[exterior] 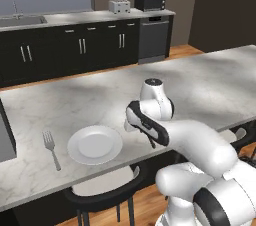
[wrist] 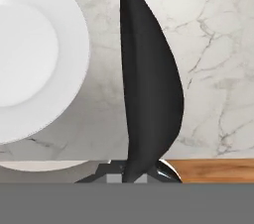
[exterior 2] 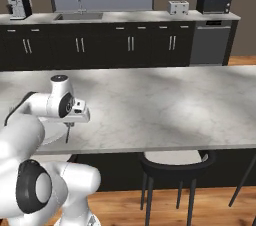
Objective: Take the fork and place it on the left side of the plate. Then take the spoon and place it on the right side of the plate. Make sure they're directly next to the plate.
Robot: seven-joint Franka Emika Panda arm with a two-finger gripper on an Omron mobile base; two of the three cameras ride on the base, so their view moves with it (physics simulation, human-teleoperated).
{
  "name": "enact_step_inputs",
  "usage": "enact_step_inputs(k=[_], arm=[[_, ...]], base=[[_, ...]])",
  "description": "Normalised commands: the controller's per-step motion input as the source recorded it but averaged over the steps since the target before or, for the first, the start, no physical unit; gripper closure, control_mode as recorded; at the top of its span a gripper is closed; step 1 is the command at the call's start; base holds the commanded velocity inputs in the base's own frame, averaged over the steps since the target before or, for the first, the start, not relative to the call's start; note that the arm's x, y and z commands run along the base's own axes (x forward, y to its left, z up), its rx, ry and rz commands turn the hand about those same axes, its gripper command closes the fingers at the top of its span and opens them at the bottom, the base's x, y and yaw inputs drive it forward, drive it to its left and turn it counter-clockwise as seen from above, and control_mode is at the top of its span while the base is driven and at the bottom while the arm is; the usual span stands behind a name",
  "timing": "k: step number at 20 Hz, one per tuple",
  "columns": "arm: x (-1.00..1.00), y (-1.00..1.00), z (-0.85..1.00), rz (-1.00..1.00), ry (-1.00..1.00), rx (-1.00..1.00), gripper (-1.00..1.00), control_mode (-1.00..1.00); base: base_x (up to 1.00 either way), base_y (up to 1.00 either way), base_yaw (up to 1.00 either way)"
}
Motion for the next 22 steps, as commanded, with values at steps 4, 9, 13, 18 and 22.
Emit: enact_step_inputs(k=[4,9,13,18,22], arm=[[0.43,0.01,-0.47,0.00,0.02,0.00,1.00,-1.00],[0.35,0.01,-0.33,0.00,0.03,0.00,1.00,-1.00],[0.28,0.01,-0.28,0.00,0.05,0.00,1.00,-1.00],[0.27,0.11,-0.23,0.00,0.04,0.00,1.00,-1.00],[0.19,0.25,-0.15,0.00,0.03,0.00,1.00,-1.00]], base=[[0.00,0.00,0.00],[0.00,0.00,0.00],[0.00,0.00,0.00],[0.00,0.00,0.00],[0.00,0.00,0.00]])
